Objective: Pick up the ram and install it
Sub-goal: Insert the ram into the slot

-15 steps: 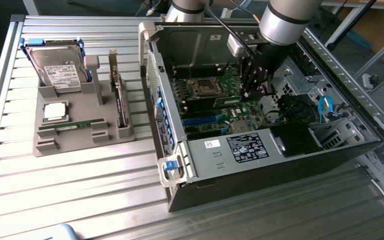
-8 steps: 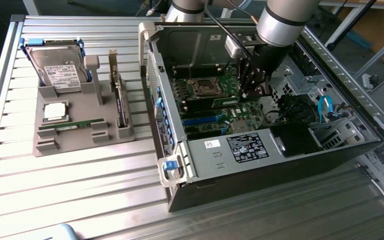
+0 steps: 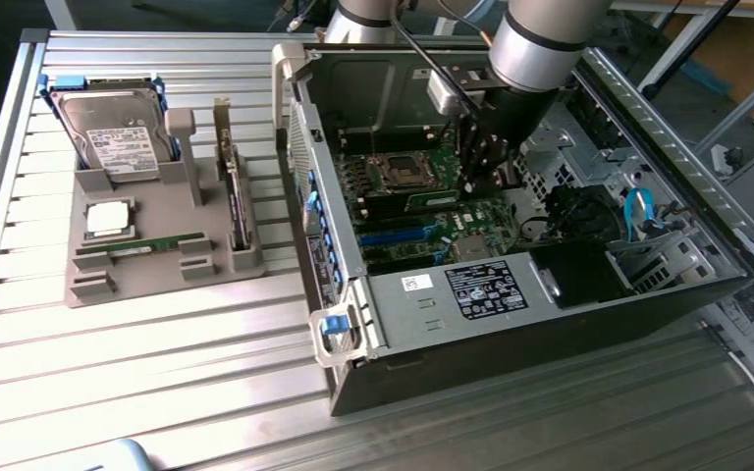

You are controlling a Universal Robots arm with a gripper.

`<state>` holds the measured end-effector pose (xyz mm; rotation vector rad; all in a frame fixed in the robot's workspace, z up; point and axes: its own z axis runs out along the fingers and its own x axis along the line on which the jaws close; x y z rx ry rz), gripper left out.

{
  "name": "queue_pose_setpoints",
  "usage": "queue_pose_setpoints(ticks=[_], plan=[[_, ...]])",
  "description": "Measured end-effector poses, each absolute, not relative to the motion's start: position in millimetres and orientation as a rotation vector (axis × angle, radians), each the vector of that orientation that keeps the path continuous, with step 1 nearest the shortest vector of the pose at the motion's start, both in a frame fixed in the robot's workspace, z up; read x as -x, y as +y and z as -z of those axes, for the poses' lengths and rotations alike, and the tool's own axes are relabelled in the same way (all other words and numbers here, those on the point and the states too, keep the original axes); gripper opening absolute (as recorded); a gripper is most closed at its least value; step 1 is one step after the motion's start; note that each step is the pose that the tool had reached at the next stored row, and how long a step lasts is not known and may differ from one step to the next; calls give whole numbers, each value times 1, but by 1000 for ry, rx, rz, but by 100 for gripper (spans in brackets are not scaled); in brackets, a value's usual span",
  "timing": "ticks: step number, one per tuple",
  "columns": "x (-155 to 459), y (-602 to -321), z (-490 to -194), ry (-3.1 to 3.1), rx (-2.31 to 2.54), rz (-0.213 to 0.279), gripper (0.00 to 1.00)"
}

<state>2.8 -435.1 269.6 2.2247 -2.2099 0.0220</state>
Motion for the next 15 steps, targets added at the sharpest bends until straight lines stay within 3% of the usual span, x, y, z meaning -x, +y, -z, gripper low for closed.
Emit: queue_pose_setpoints(ticks=[15], plan=[[14, -429, -264, -2251, -2183, -22, 13]])
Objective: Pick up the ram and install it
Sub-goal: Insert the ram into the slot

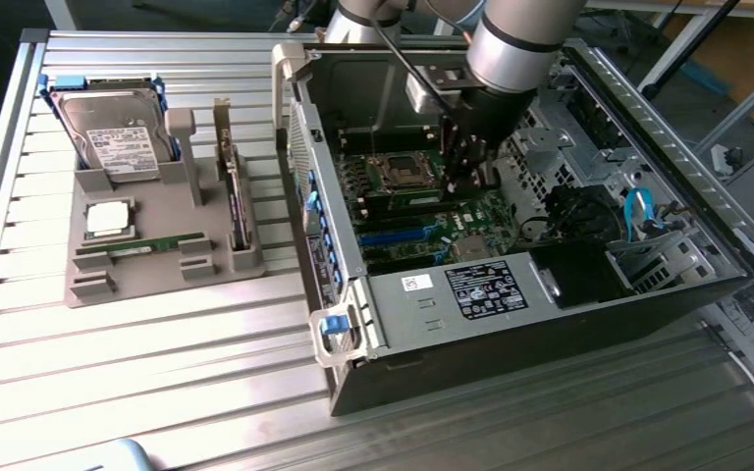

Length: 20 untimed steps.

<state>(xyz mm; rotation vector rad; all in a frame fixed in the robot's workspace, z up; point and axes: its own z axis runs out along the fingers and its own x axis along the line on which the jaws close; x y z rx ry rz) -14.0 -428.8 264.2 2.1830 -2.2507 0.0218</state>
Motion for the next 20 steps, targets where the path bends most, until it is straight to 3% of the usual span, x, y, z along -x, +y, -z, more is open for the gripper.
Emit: queue_pose_setpoints(ticks=[20], plan=[[25, -414, -257, -2260, -2173, -23, 13]])
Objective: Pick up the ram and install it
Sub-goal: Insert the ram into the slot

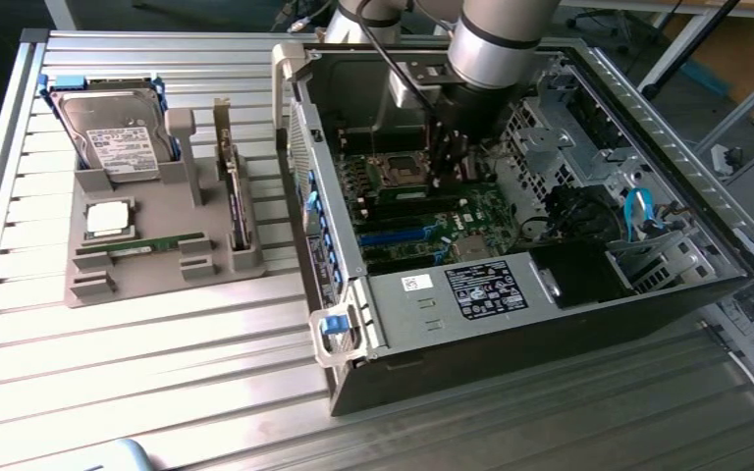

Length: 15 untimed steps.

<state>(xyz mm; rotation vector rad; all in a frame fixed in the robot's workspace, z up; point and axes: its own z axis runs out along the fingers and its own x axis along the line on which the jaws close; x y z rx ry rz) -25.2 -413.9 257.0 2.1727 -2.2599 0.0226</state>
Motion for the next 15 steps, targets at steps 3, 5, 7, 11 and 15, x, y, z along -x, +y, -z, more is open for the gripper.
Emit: queue_pose_setpoints(ticks=[3, 5, 7, 11, 15], plan=[[27, -414, -256, -2260, -2173, -23, 13], [28, -414, -256, -2260, -2173, -23, 13], [28, -414, -255, -2260, -2173, -23, 13], [28, -412, -253, -2259, -2173, -23, 13], [28, -412, -251, -2259, -2173, -23, 13]])
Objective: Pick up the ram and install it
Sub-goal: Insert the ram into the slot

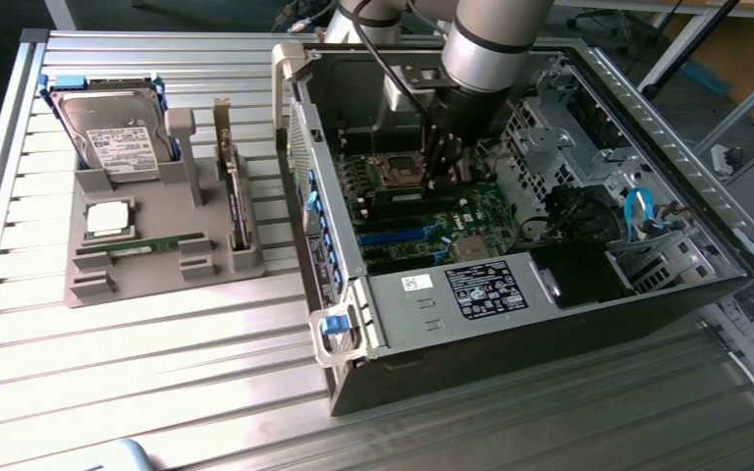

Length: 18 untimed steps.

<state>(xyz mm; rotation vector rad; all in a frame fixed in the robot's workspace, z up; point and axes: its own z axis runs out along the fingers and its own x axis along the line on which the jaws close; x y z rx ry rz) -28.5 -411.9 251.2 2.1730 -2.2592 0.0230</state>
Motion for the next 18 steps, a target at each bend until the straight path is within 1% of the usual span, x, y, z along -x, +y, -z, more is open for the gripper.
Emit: queue_pose_setpoints(ticks=[18], plan=[[28, -405, -239, -2259, -2173, -23, 13]])
